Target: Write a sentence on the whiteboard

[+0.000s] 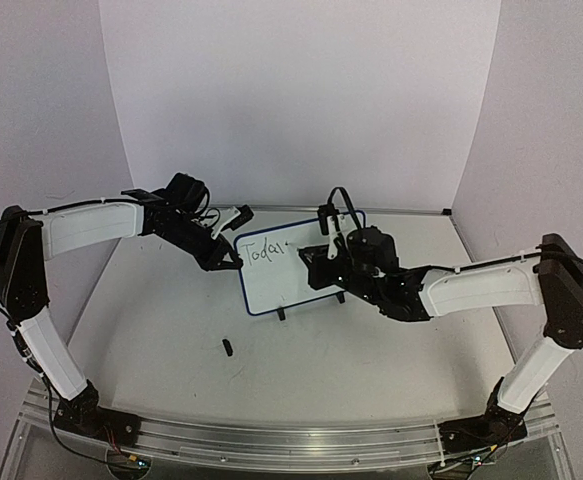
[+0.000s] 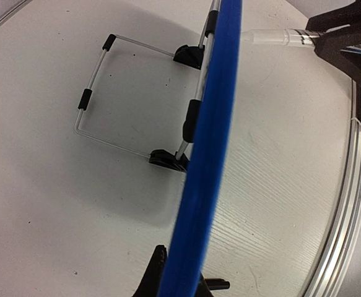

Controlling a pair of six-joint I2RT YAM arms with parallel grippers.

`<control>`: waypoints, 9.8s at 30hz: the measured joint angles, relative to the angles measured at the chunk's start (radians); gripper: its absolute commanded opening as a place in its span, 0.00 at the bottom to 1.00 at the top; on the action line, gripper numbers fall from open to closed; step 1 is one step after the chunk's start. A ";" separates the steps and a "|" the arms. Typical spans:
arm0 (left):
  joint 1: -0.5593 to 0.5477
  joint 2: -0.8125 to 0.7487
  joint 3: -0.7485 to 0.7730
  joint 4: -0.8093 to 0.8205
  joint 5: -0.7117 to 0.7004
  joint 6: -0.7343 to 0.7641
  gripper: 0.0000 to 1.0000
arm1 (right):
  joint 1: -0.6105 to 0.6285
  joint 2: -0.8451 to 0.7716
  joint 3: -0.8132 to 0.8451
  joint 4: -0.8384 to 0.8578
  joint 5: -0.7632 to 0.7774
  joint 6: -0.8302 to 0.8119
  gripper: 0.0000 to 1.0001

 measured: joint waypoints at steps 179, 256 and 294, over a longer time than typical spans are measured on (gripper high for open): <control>-0.015 0.006 0.008 0.000 -0.011 0.000 0.00 | -0.014 -0.024 -0.018 -0.122 0.028 0.003 0.00; -0.023 0.013 0.015 0.001 -0.014 -0.001 0.00 | -0.185 -0.115 -0.121 -0.041 -0.089 0.054 0.00; -0.024 0.013 0.015 0.000 -0.016 0.000 0.00 | -0.188 -0.203 -0.168 -0.042 -0.156 0.064 0.00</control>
